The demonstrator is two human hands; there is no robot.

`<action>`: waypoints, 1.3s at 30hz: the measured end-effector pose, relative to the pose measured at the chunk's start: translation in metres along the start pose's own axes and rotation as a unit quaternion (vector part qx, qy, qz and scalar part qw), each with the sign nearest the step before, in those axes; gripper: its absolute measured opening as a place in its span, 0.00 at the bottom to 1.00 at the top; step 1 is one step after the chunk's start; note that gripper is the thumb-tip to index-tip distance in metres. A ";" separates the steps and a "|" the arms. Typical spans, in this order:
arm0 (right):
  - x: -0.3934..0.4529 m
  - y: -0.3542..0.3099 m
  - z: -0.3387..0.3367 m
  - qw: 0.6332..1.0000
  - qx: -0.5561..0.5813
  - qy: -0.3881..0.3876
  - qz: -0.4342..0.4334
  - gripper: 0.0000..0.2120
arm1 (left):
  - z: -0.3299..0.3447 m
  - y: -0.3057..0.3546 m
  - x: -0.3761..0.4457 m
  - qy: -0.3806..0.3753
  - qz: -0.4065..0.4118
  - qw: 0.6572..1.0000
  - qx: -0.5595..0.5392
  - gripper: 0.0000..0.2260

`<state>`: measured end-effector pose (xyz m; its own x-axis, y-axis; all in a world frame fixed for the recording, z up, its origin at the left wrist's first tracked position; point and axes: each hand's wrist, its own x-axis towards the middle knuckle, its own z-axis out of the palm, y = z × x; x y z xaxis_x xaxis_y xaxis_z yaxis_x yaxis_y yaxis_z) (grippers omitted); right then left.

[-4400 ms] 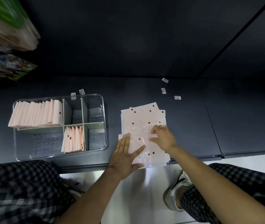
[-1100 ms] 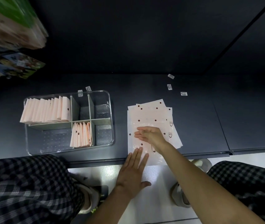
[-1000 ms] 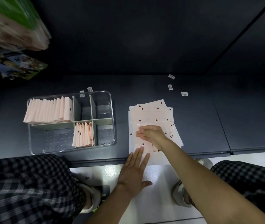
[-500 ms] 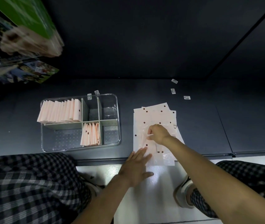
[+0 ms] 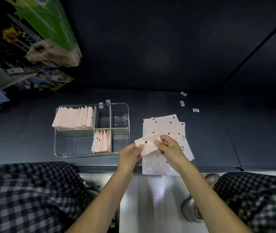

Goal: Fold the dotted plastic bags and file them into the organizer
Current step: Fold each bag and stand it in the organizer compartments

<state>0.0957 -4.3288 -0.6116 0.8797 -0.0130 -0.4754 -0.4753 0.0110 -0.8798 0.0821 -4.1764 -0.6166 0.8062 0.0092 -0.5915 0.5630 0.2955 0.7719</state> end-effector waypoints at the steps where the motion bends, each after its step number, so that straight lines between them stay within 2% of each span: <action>1: -0.004 0.002 0.007 1.000 -0.017 0.010 -0.006 0.03 | -0.004 0.005 -0.001 0.007 0.009 1.000 0.000 0.04; 3: -0.009 0.004 0.019 0.993 -0.107 0.041 -0.036 0.11 | -0.015 0.016 0.001 0.007 0.064 0.992 0.112 0.04; 5: -0.013 0.003 0.027 0.973 -0.205 0.037 -0.096 0.19 | -0.030 0.027 0.003 -0.038 0.122 0.950 0.284 0.04; 7: -0.014 -0.003 0.038 0.947 -0.294 -0.002 -0.133 0.13 | -0.046 0.035 0.007 -0.089 0.147 0.907 0.384 0.04; 9: -0.014 -0.006 0.050 0.924 -0.358 -0.019 -0.135 0.03 | -0.058 0.041 0.009 -0.115 0.153 0.893 0.408 0.05; 10: -0.014 -0.007 0.056 0.921 -0.366 -0.017 -0.133 0.02 | -0.063 0.044 0.011 -0.117 0.162 0.883 0.424 0.05; 12: -0.014 -0.009 0.066 0.930 -0.347 0.003 -0.120 0.03 | -0.072 0.045 0.017 -0.078 0.195 0.852 0.480 0.05; 15: -0.015 -0.008 0.074 0.950 -0.295 0.048 -0.089 0.07 | -0.091 0.042 0.027 0.055 0.202 0.789 0.578 0.10; 17: -0.019 -0.004 0.078 0.957 -0.277 0.052 -0.069 0.09 | -0.101 0.038 0.030 0.074 0.189 0.765 0.612 0.11; 21: -0.031 0.009 0.079 0.965 -0.253 0.052 -0.043 0.12 | -0.108 0.028 0.032 0.075 0.194 0.750 0.628 0.11; 25: -0.036 0.021 0.078 0.968 -0.243 0.060 -0.015 0.13 | -0.112 0.024 0.035 0.135 0.202 0.726 0.644 0.10; 28: -0.035 0.025 0.081 0.973 -0.219 0.068 0.005 0.10 | -0.114 0.025 0.039 0.159 0.197 0.721 0.645 0.10; 36: 0.010 0.000 0.131 0.971 -0.212 0.081 -0.069 0.07 | -0.118 0.021 0.043 0.171 0.200 0.746 0.612 0.07; 39: 0.030 -0.005 0.149 0.956 -0.263 0.098 -0.080 0.06 | -0.118 0.020 0.045 0.173 0.198 0.751 0.605 0.07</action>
<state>0.1273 -4.1802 -0.6209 0.9466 -0.1593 -0.2802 -0.3220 -0.5112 -0.7969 0.1083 -4.0571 -0.6551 0.9766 0.1765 -0.1227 0.2124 -0.8794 0.4260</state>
